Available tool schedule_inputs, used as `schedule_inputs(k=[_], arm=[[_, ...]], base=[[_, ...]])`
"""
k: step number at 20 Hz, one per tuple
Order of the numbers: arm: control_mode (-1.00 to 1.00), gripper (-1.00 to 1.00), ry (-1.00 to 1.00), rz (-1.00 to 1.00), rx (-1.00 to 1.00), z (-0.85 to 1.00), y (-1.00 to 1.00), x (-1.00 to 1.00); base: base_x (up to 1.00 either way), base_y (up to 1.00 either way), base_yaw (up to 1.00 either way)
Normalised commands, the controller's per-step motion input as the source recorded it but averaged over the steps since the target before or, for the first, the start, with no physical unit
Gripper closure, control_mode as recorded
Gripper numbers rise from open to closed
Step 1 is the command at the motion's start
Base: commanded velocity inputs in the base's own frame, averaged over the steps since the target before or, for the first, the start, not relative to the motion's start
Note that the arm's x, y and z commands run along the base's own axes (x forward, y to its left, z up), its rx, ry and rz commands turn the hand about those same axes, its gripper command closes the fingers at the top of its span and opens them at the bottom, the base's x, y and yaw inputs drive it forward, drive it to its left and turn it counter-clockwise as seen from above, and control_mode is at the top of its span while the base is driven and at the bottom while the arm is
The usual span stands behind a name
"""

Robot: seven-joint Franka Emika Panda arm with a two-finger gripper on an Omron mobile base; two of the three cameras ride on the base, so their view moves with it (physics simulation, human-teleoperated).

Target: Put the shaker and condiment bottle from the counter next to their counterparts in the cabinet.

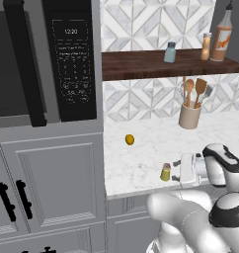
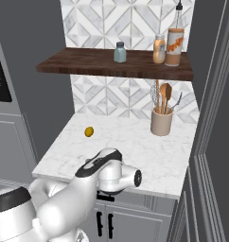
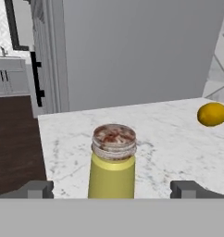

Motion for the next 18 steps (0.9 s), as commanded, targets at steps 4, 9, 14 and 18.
schedule_inputs(k=[4, 9, 14, 18], arm=[[-1.0, -1.0, 0.0, 0.0, 0.0, -0.06, 0.0, 0.01], [-1.0, -1.0, 0.0, 0.0, 0.0, -0.02, 0.01, 0.0], [-1.0, -1.0, 0.0, 0.0, 0.0, -0.04, 0.09, -0.01], [-1.0, -1.0, 0.0, 0.0, 0.0, -0.09, 0.21, -0.1]], base=[[0.0, 0.0, 0.0], [0.0, 0.0, 0.0], [0.0, 0.0, 0.0], [0.0, 0.0, 0.0]])
